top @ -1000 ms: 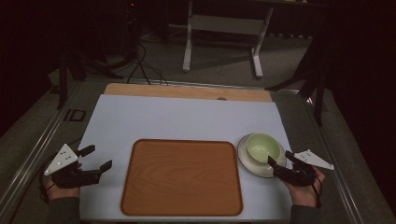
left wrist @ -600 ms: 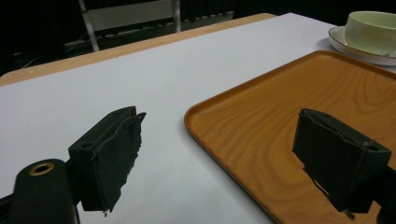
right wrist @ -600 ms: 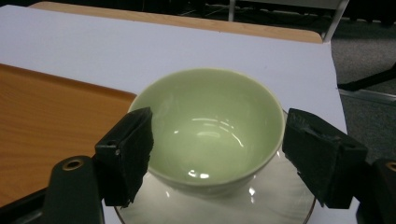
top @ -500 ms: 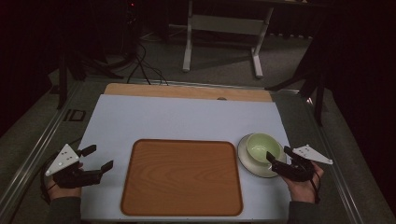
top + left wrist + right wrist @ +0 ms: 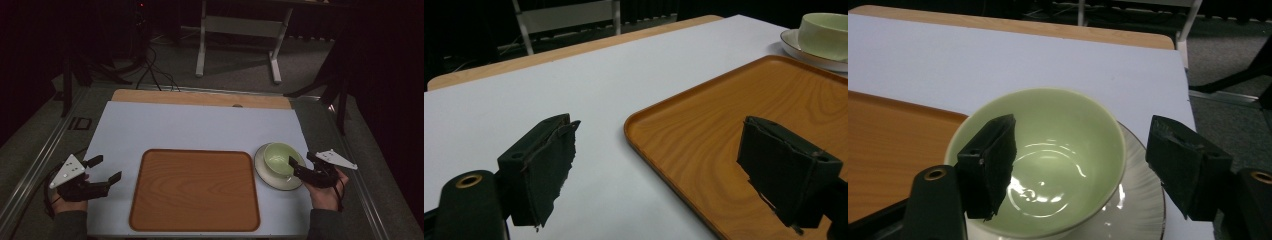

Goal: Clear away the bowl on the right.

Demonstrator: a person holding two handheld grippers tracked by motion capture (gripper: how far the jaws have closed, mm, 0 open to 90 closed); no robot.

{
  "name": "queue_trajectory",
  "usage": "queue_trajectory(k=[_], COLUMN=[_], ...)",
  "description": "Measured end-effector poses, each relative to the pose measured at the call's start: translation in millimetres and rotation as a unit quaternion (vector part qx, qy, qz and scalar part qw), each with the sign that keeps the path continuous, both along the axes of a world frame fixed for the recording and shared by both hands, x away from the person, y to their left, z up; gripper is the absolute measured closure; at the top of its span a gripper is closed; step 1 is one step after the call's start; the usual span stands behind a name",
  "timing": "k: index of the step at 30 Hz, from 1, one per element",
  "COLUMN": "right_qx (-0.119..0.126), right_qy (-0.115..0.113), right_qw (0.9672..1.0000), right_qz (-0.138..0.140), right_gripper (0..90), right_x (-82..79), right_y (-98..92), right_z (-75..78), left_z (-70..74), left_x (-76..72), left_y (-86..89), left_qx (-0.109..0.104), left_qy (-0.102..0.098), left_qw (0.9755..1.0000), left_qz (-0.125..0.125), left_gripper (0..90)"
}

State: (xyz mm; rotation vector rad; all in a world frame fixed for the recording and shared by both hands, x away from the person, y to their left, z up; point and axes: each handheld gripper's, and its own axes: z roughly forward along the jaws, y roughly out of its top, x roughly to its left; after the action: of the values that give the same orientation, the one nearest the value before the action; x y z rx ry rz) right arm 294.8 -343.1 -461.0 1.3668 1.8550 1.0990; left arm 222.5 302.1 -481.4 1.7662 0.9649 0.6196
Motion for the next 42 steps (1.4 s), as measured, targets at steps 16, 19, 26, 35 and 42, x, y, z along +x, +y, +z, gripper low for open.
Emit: queue_trajectory(k=[16,19,26,35,42], right_qx=[0.003,0.0,0.012,0.052,0.069], right_qy=[0.036,0.049,0.081,0.119,0.139], right_qw=[0.9992,0.9985,0.9963,0.991,0.9872], right_qz=[-0.015,-0.023,-0.024,-0.032,-0.039], right_gripper=[33.3,36.2,47.2,61.0,65.9], right_x=[22.4,25.8,31.7,35.4,37.8], right_y=[-6.8,-6.9,-7.0,-10.6,-13.1], right_z=[-17.3,-20.7,-26.8,-32.3,-35.8], left_z=[1.0,1.1,1.6,2.8,2.7], left_x=[-1.0,-1.1,-1.3,-2.5,-2.3], left_y=[0.1,0.0,0.0,1.0,0.6], left_qx=[-0.002,-0.002,-0.002,-0.003,-0.001], left_qy=[-0.007,-0.008,-0.01,-0.016,-0.017], left_qw=[1.0,1.0,0.9999,0.9998,0.9998], left_qz=[-0.001,-0.001,0.003,0.007,0.006], left_gripper=[15.3,15.3,15.2,15.2,15.2])
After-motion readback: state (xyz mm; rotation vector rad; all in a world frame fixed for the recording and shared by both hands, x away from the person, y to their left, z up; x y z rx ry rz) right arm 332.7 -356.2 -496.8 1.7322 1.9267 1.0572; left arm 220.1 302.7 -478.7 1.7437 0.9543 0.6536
